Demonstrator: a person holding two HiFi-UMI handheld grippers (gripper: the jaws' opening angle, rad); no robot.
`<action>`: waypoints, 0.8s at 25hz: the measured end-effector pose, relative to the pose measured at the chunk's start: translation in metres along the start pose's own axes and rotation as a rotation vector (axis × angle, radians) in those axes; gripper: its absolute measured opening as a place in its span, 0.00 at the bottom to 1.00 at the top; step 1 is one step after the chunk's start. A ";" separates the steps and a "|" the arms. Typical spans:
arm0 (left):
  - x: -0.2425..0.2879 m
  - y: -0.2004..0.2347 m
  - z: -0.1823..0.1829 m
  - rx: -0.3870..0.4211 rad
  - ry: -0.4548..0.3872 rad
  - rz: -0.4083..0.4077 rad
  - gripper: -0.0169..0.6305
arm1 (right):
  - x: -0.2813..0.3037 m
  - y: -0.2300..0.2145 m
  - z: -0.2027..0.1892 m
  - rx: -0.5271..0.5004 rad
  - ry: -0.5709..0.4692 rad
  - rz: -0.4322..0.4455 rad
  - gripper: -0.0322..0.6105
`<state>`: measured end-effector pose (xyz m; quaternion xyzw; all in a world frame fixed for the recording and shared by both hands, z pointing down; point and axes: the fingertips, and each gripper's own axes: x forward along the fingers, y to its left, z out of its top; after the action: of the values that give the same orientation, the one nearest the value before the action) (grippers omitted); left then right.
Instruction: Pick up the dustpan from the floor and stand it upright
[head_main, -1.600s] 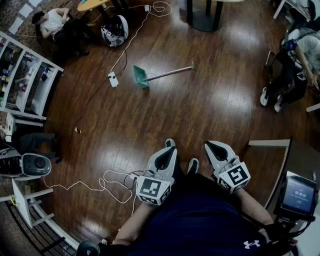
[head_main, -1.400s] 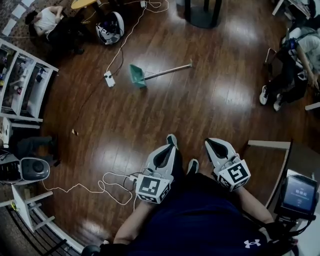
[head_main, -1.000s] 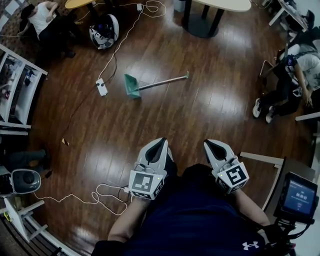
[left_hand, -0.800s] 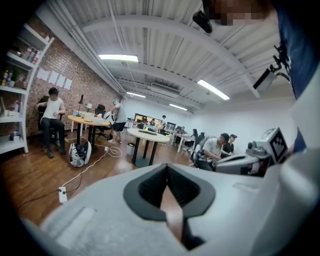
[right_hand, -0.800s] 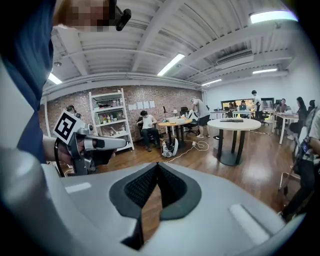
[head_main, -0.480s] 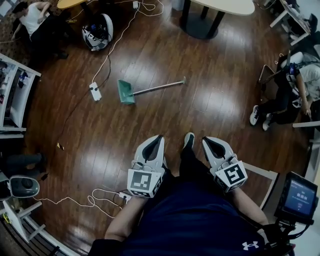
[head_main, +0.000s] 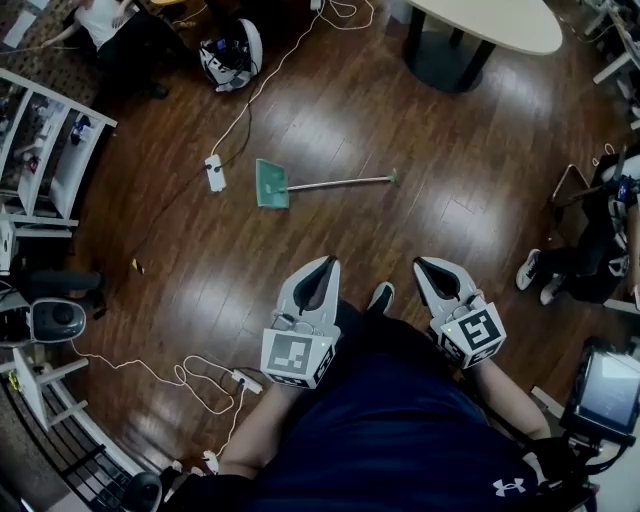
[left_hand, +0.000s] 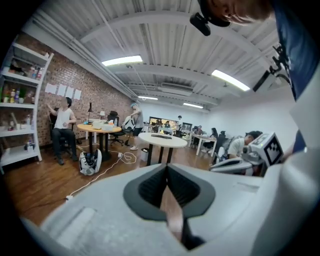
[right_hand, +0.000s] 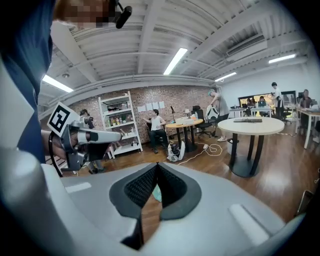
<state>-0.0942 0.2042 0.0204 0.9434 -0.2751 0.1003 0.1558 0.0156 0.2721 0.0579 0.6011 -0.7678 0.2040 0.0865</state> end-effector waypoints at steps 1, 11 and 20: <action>0.006 0.001 -0.002 -0.023 0.007 0.020 0.03 | 0.005 -0.012 0.001 0.019 0.009 0.002 0.07; 0.056 0.053 -0.034 -0.137 0.025 0.179 0.03 | 0.080 -0.078 -0.012 0.092 0.126 0.100 0.07; 0.154 0.088 0.002 -0.166 0.011 0.169 0.03 | 0.147 -0.162 0.028 -0.009 0.186 0.069 0.07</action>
<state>-0.0149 0.0577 0.0816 0.9001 -0.3603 0.0951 0.2256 0.1356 0.0989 0.1225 0.5522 -0.7778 0.2582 0.1530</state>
